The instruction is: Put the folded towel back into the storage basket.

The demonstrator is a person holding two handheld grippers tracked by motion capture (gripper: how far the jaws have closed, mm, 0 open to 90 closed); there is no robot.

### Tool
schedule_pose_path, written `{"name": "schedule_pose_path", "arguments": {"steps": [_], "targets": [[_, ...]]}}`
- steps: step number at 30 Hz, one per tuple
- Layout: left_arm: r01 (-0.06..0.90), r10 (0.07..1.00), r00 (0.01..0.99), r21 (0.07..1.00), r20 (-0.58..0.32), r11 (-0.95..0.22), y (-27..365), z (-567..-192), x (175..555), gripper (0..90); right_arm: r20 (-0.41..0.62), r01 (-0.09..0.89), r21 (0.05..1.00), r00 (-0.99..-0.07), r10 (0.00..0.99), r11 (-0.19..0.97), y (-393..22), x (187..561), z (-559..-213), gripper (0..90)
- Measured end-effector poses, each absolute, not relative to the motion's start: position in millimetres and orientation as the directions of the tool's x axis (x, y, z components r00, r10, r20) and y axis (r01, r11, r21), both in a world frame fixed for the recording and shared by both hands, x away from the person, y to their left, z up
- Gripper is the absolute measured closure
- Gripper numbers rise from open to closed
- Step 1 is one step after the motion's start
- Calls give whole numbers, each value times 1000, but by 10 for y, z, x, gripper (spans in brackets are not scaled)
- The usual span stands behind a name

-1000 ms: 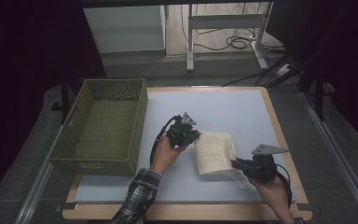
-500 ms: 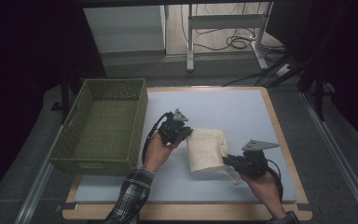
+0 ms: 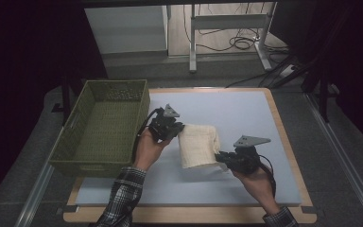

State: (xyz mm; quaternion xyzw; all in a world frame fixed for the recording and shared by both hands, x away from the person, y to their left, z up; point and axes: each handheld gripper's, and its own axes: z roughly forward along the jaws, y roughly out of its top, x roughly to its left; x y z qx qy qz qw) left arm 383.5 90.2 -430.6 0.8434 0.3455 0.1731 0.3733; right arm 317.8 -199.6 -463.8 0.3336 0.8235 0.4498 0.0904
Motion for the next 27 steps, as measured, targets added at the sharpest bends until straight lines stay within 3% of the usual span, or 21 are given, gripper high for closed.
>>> {"name": "schedule_pose_path", "arguments": {"steps": [27], "targets": [[467, 777, 619, 742, 114, -481, 1512, -4003, 3816, 835, 145, 424, 824, -799, 583, 376, -1456, 3436, -4372, 820]]}}
